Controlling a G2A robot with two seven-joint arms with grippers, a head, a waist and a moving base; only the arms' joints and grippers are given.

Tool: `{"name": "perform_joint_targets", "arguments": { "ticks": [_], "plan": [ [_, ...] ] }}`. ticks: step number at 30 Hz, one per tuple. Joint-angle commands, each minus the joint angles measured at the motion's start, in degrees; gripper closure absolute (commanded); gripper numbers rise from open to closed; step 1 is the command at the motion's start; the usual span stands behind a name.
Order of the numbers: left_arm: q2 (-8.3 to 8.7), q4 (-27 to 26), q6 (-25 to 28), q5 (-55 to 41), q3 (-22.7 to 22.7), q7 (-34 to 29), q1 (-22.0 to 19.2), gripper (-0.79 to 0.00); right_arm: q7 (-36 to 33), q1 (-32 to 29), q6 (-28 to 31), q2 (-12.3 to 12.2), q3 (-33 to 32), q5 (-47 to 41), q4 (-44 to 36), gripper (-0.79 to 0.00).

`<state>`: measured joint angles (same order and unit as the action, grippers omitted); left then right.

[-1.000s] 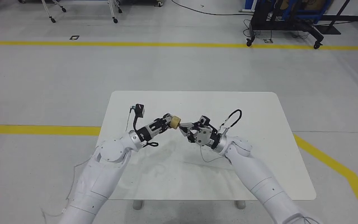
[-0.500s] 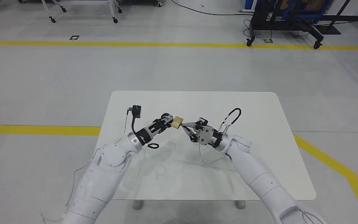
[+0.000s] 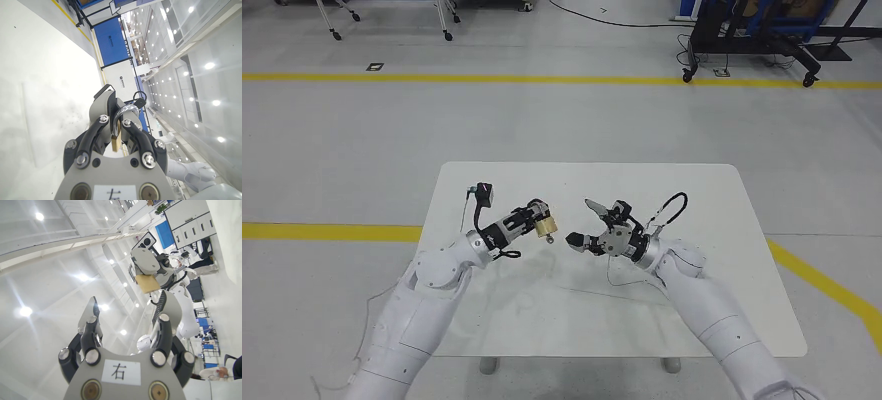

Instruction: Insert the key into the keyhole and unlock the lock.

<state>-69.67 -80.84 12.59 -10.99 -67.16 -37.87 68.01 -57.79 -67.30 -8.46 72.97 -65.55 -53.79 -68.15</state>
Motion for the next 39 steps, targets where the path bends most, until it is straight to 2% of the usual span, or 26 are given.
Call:
{"name": "perform_joint_targets", "arguments": {
  "ticks": [1,5,10,13,16,27,28,30,31,32,39],
  "plan": [
    [0.28,-1.3,-3.5,4.2,0.5,-1.4,-0.4,0.000,1.9,-2.5,1.8,-1.2,-2.5,6.5,-4.4,-0.785],
    [0.53,-3.4,-11.0,12.8,3.2,-4.9,-2.5,0.000,12.4,-10.4,3.8,-3.5,-9.4,19.8,-15.9,-0.785],
    [0.33,-2.3,-21.7,27.2,10.7,-14.7,-8.4,0.000,25.3,-21.5,0.3,-5.3,-16.8,32.9,-30.7,-0.785],
    [-0.27,-0.3,-25.8,32.3,15.4,-20.2,-11.8,0.000,25.3,-21.5,0.3,-5.3,-16.8,32.9,-30.7,-0.785],
    [-0.94,2.0,-27.2,35.9,19.0,-23.2,-14.6,0.000,25.3,-21.5,0.3,-5.3,-16.8,32.9,-30.7,-0.785],
    [-2.32,4.5,-28.2,34.7,21.2,-22.6,-17.6,0.000,25.3,-21.5,0.3,-5.3,-16.8,32.9,-30.7,-0.785],
    [-2.43,4.5,-28.3,34.8,21.4,-22.5,-17.8,-0.160,25.3,-21.5,0.3,-5.3,-16.8,32.9,-30.7,-0.785],
    [-2.67,4.3,-28.7,35.0,22.0,-22.4,-18.2,-0.332,25.3,-21.5,0.3,-5.3,-16.8,32.9,-30.7,-0.785],
    [-2.80,4.3,-28.9,35.0,22.3,-22.3,-18.3,-0.760,25.3,-21.5,0.3,-5.3,-16.8,32.9,-30.7,-0.785],
    [-2.92,4.3,-29.2,35.0,22.4,-22.1,-18.4,-0.785,25.3,-21.5,0.3,-5.3,-16.8,32.9,-30.7,-0.785],
    [-3.25,5.7,-29.4,34.1,21.8,-20.3,-18.9,-0.785,25.3,-21.5,0.3,-5.3,-16.8,32.9,-30.7,-0.785]
  ]
}}
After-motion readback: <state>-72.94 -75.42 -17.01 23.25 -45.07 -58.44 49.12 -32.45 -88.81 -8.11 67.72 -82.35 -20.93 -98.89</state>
